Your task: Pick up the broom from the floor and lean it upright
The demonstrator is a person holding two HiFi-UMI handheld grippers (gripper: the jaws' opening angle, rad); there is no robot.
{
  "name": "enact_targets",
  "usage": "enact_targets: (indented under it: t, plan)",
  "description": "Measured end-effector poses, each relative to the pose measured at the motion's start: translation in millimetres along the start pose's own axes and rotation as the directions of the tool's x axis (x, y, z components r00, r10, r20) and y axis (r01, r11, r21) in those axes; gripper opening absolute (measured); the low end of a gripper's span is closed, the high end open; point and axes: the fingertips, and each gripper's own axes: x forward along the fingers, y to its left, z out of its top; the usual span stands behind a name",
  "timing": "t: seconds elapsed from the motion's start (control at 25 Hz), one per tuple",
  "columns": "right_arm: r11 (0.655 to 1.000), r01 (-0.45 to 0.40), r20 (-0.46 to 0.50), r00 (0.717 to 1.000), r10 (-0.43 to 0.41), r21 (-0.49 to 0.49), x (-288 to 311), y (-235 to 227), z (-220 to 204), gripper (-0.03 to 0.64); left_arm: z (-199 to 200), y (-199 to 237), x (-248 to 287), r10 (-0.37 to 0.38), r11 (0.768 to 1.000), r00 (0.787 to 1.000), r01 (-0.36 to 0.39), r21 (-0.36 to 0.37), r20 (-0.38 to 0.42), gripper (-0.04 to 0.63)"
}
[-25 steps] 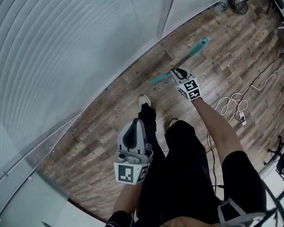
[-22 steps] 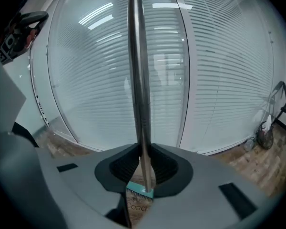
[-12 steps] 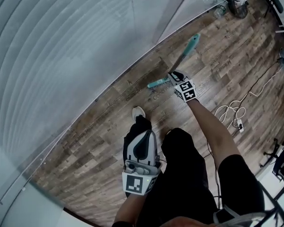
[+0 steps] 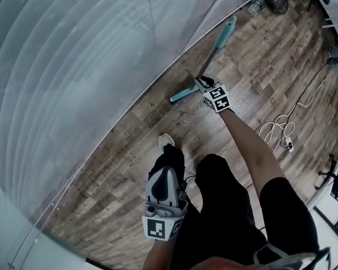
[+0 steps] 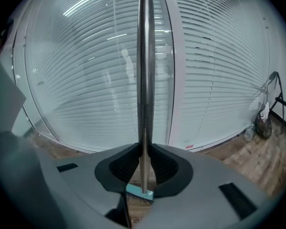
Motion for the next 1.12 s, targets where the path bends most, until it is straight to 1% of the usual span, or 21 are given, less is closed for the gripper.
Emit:
enact_targets:
  t: [0.32, 0.52, 0.6, 0.72, 0.92, 1.04, 1.12]
  plan:
    - [1.0, 0.012, 0.018, 1.0, -0.013, 0.018, 15, -7, 12, 0.081, 7, 6, 1, -0.03, 1.0, 1.0, 0.03, 0.003, 0.004, 0.018]
    - [1.0, 0.013, 0.03, 0.999, -0.013, 0.001, 15, -9, 12, 0.081, 15, -14, -1, -0.142, 0.99, 0.989, 0.141, 0.02, 0.035, 0.018]
    - [1.0, 0.014, 0.032, 0.999, -0.013, -0.008, 16, -12, 12, 0.081, 14, -16, -3, -0.155, 0.988, 0.987, 0.155, 0.014, 0.046, 0.018]
    - [1.0, 0.008, 0.027, 1.0, -0.007, -0.023, 20, -11, 13, 0.081, 10, -12, -5, -0.151, 0.989, 0.988, 0.151, 0.009, 0.044, 0.018]
    - [0.999, 0.007, 0.019, 1.0, -0.006, -0.038, 23, -11, 19, 0.081, 14, -14, -8, -0.16, 0.986, 0.986, 0.158, 0.06, 0.038, 0.018]
    - [0.997, 0.015, 0.002, 1.0, -0.015, -0.075, 26, -14, 21, 0.081, 15, -13, -11, -0.148, 0.983, 0.989, 0.143, 0.118, 0.03, 0.018]
    - [0.995, 0.022, 0.005, 1.0, -0.021, -0.094, 26, -17, 24, 0.081, 15, -13, -16, -0.145, 0.98, 0.989, 0.14, 0.14, 0.027, 0.018]
